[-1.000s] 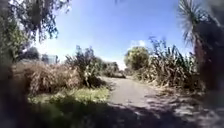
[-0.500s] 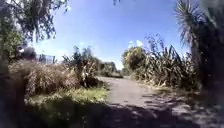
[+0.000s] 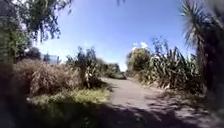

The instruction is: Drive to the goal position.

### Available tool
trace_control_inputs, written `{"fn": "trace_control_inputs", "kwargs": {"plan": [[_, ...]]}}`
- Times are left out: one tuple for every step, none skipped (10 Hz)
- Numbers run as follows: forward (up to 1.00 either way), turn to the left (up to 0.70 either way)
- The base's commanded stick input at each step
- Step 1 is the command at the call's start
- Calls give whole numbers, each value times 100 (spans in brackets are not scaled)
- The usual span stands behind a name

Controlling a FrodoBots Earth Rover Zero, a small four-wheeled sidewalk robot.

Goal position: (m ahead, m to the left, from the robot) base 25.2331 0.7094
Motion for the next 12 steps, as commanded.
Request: {"fn": "trace_control_inputs", "kwargs": {"plan": [[100, 0], [100, 0], [100, 0], [100, 0], [100, 0], [100, 0], [100, 0], [100, 0], [100, 0], [100, 0], [100, 0], [100, 0]]}}
